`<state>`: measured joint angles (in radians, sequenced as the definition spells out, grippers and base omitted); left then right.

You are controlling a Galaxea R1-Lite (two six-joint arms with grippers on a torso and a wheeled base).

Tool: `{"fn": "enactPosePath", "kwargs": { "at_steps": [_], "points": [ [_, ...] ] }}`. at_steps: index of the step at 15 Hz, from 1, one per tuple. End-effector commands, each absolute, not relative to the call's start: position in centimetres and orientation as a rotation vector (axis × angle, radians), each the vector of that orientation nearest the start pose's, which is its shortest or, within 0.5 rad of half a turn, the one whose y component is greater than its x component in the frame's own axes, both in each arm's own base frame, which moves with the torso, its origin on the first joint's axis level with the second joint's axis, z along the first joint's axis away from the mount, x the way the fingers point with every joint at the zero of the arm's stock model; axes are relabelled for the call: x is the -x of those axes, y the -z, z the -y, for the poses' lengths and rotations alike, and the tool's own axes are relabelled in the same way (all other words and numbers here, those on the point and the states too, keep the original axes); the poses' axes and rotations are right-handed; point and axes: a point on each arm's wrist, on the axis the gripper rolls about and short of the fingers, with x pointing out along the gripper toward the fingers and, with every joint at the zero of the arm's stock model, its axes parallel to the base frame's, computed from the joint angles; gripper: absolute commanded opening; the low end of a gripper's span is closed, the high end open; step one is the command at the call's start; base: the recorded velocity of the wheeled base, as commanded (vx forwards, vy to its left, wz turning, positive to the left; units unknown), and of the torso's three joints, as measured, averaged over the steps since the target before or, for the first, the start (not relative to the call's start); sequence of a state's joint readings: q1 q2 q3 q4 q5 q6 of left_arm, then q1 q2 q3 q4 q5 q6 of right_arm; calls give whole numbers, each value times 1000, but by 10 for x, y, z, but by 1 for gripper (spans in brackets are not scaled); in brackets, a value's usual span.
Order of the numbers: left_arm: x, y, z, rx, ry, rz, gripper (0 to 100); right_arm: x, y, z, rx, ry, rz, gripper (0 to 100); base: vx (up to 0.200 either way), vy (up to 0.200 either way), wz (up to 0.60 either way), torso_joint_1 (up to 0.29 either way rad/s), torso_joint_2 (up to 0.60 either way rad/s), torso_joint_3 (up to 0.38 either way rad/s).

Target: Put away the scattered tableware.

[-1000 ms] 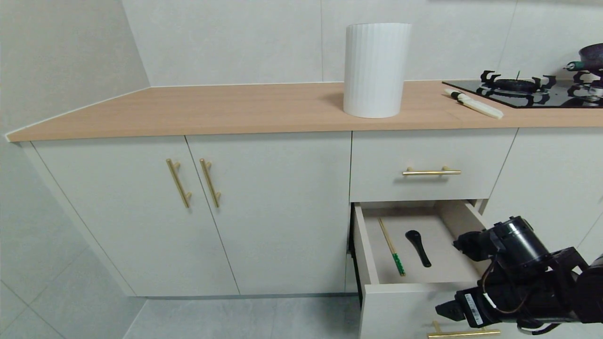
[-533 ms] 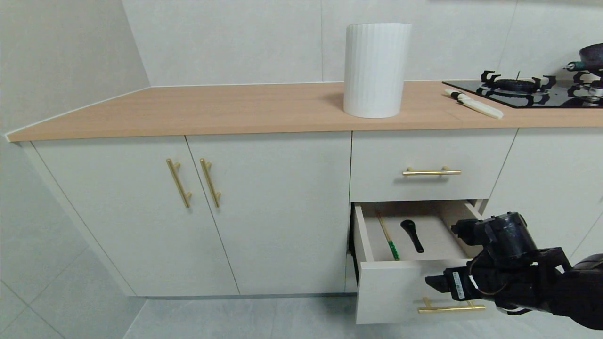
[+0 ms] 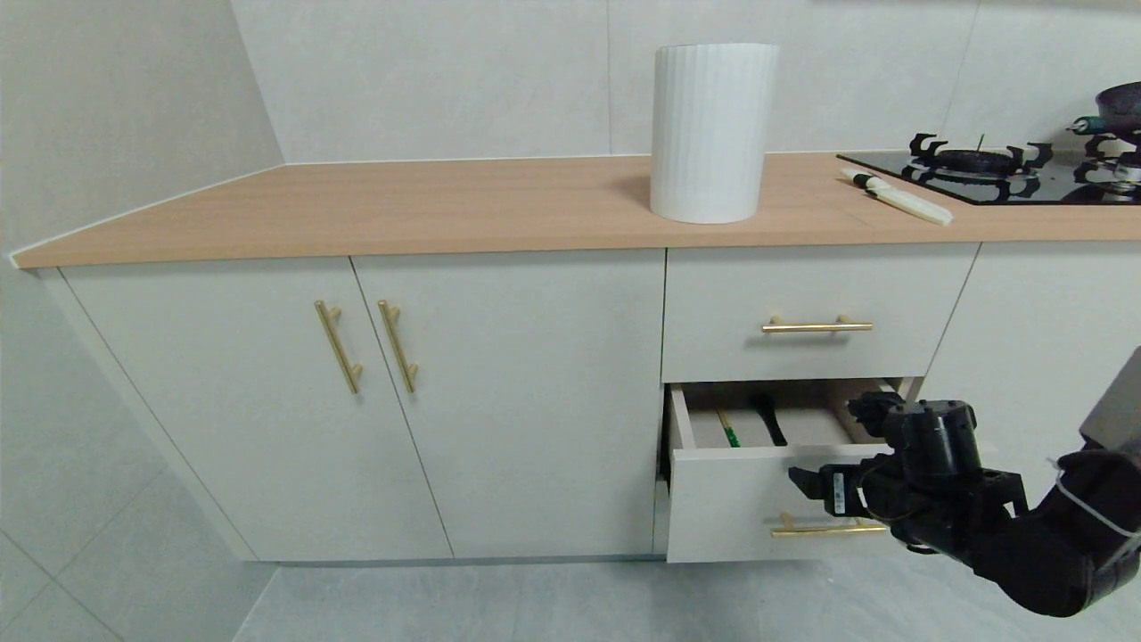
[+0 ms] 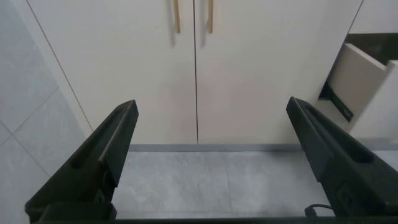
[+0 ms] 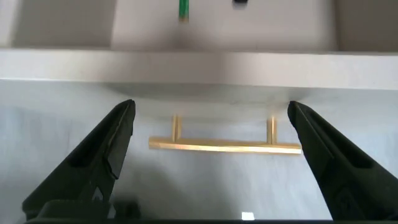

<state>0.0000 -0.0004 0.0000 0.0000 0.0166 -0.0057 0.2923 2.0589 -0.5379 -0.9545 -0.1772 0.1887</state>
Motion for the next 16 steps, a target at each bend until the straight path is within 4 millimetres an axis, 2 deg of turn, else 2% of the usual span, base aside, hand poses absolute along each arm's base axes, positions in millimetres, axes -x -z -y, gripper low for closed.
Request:
{"fn": "enactPosePath", "kwargs": {
  "at_steps": [1, 6, 13, 16],
  "points": [
    [23, -75, 0, 6, -17, 0, 100, -312, -13, -83, -47, -25, -578, 100, 0, 0, 0, 0, 0, 0],
    [23, -75, 0, 6, -17, 0, 100, -337, 0, -81, -76, 35, -470, 100, 0, 0, 0, 0, 0, 0],
    [23, -75, 0, 6, -17, 0, 100, -342, -1, -77, -97, 48, -445, 100, 0, 0, 0, 0, 0, 0],
    [23, -75, 0, 6, -17, 0, 100, -353, -4, -79, -169, 63, -405, 100, 0, 0, 0, 0, 0, 0]
  ]
}}
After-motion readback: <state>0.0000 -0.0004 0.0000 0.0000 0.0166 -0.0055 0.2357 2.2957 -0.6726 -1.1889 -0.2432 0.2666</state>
